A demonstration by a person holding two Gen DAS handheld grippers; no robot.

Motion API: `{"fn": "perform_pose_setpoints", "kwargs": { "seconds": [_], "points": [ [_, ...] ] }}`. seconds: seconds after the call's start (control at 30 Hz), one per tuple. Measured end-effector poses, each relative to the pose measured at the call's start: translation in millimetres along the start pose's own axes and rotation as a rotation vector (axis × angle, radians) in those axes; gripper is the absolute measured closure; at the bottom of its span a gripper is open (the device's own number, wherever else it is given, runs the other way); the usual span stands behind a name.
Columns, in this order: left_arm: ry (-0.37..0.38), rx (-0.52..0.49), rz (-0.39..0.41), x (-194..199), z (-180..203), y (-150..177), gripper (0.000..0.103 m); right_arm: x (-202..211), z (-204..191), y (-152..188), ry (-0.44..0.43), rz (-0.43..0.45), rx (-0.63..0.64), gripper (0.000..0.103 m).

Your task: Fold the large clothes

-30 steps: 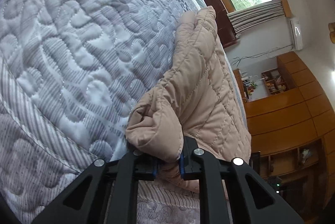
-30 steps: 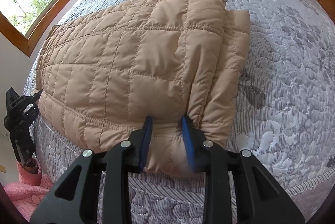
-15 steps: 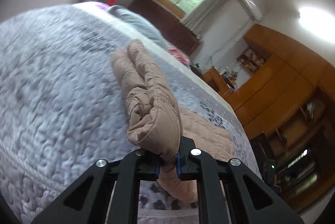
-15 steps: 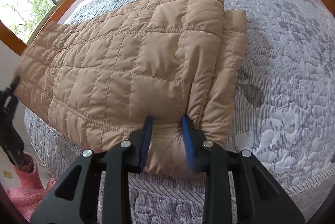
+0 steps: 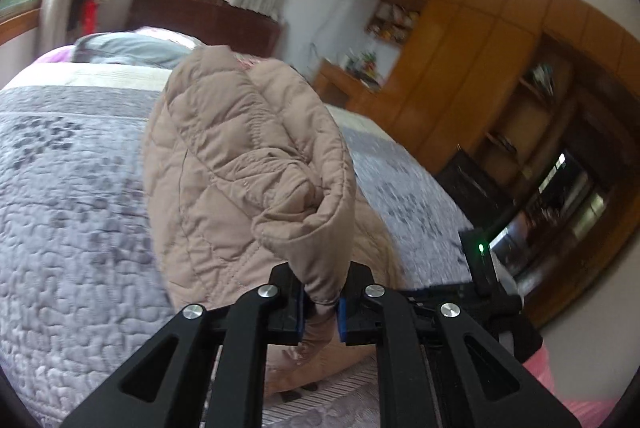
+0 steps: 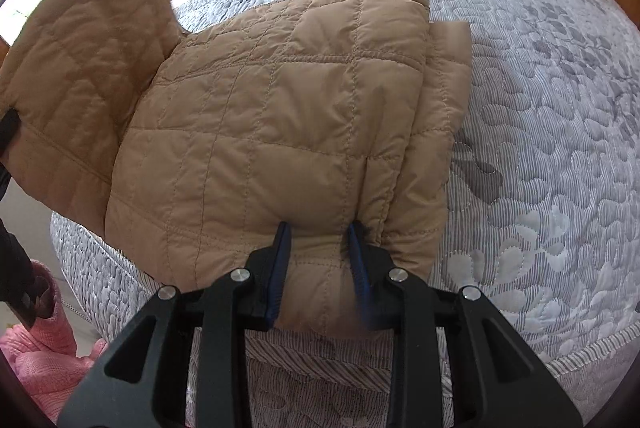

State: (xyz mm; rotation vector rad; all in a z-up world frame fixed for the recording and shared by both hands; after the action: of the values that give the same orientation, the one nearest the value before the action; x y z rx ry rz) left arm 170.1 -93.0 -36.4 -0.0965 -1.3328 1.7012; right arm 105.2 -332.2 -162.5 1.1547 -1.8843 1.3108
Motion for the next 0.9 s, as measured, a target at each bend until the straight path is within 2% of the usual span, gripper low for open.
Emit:
{"fn": "perform_pose_setpoints", "kwargs": {
  "seconds": [0.1, 0.27, 0.5, 0.6, 0.77, 0.9],
  "points": [
    [0.019, -0.028, -0.041, -6, 18, 10, 0.092, 0, 1, 0, -0.004, 0.000, 0.001, 0.074],
    [0.033, -0.048, -0.120, -33, 29, 25, 0.091, 0, 1, -1, -0.011, 0.000, -0.001, 0.074],
    [0.059, -0.031, -0.284, -84, 19, 66, 0.090, -1, 1, -3, -0.013, -0.008, 0.001, 0.073],
    [0.054, -0.044, -0.297, -97, 12, 78, 0.088, 0, 1, -3, -0.008, -0.008, 0.003, 0.073],
    [0.045, -0.064, -0.279, -95, 12, 84, 0.088, -2, 0, -3, -0.001, -0.011, 0.005, 0.070],
    [0.064, -0.025, -0.284, -94, 12, 83, 0.087, -4, -1, -5, 0.003, -0.015, -0.001, 0.069]
  ]
}}
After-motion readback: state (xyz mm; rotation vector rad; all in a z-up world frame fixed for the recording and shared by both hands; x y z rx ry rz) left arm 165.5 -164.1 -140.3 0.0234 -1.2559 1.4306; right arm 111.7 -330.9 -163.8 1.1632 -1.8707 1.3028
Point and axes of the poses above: each gripper's, at about its wrist camera, not at the fingertips, and x roughly against the way its jaws point, z to its right, y to its underside, the point moved 4 cm from there along -x, roughly the way its jaws point, and after that the axes turned 6 degrees about z, right-handed, at the moved point
